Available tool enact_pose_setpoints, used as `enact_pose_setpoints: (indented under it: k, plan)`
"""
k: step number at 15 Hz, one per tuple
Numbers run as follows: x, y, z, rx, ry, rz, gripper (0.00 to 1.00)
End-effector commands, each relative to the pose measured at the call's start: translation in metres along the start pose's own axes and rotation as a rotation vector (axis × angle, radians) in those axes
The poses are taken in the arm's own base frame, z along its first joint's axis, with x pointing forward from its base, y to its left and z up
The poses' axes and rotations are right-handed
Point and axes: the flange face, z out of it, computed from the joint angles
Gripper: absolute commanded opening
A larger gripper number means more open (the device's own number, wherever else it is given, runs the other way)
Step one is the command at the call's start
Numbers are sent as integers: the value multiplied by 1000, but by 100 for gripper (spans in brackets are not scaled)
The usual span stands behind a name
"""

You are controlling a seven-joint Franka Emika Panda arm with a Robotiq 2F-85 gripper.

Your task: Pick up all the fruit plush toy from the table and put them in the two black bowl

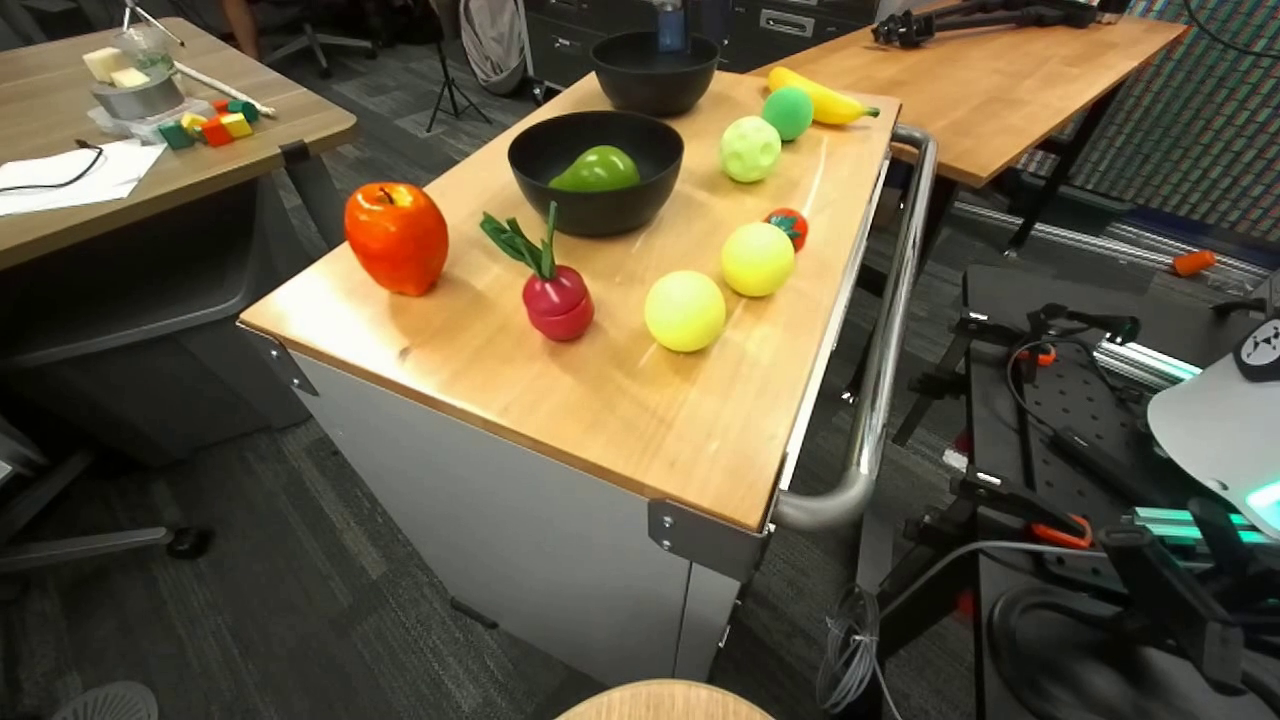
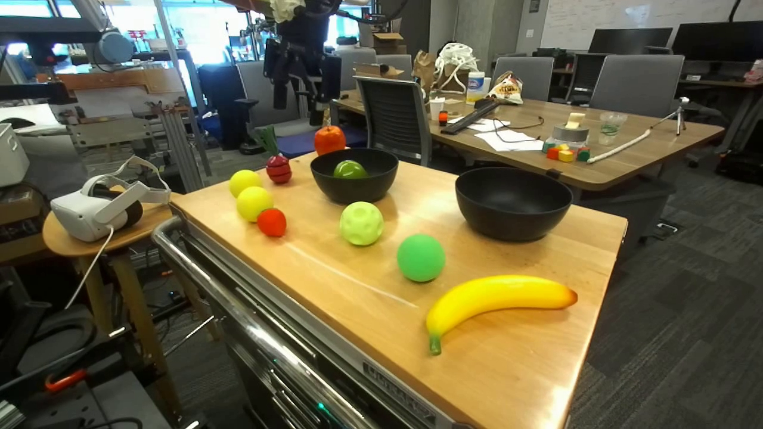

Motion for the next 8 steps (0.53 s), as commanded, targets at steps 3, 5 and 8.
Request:
enact_pose_setpoints:
  k: [3,5,8]
  plan:
    - [-6,-10,5,-12,-44,10,100]
    - [-16,-23,15,-22,-76,5,100]
    - [-31,-42,32,-47,-97,-8,100]
